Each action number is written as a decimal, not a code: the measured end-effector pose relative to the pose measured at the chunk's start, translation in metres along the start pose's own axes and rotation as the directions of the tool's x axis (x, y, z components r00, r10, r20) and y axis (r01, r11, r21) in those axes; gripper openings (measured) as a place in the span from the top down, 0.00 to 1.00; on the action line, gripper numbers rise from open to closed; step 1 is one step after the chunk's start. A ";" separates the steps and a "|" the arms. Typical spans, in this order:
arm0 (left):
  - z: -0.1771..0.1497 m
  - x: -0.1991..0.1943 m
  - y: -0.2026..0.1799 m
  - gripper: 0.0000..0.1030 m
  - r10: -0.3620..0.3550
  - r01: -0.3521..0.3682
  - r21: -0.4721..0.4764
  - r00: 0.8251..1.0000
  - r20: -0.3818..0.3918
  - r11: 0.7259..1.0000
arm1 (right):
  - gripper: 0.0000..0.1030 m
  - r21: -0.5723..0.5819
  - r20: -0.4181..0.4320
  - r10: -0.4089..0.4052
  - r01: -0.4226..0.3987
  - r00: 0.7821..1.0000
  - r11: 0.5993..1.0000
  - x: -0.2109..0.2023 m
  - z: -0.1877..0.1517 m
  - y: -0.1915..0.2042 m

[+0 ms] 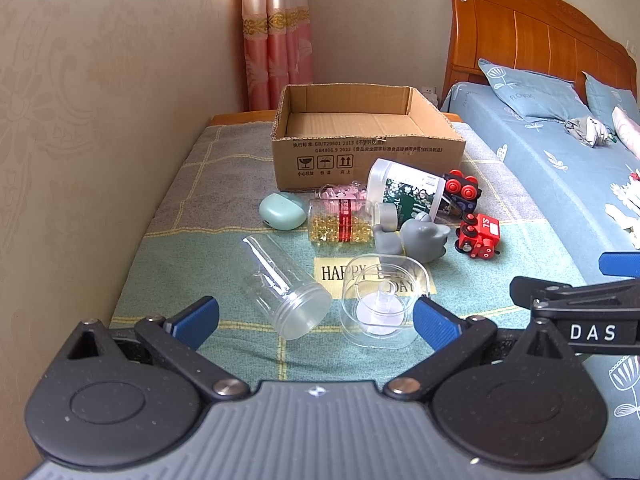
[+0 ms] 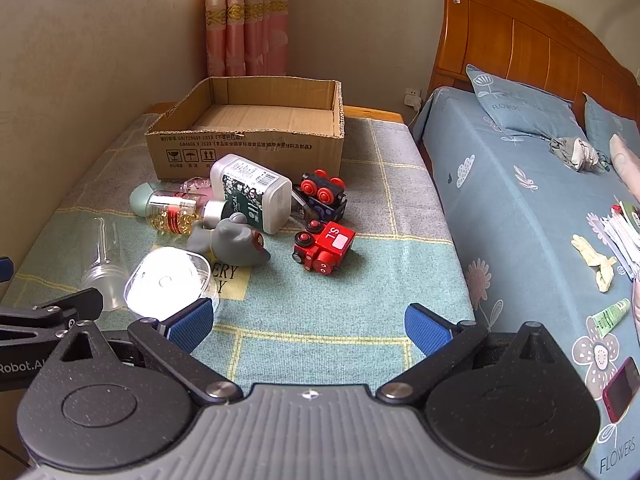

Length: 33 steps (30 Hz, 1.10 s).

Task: Organize rigid objects
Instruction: 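Move the left tool toward the clear plastic cup lying on its side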

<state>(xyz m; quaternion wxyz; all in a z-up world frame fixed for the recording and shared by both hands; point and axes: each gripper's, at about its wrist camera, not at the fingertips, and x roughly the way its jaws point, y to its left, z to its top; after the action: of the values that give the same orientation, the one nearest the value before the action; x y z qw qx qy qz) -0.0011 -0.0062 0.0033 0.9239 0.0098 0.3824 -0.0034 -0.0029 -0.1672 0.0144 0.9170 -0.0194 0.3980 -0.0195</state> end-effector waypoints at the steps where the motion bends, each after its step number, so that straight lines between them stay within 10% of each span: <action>1: 0.000 0.000 0.000 0.01 0.000 0.000 0.000 1.000 0.000 1.000 | 0.00 0.000 0.000 0.000 0.000 1.000 1.000 0.000 0.000 0.000; 33: 0.007 0.010 0.005 0.01 -0.026 0.026 0.029 1.000 0.005 0.999 | 0.00 -0.011 -0.006 -0.002 0.002 1.000 1.000 0.008 0.008 0.004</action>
<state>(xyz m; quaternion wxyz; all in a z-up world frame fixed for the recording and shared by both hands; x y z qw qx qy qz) 0.0114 -0.0009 0.0014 0.9245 0.0184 0.3801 -0.0211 0.0085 -0.1635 0.0138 0.9157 -0.0250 0.4007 -0.0181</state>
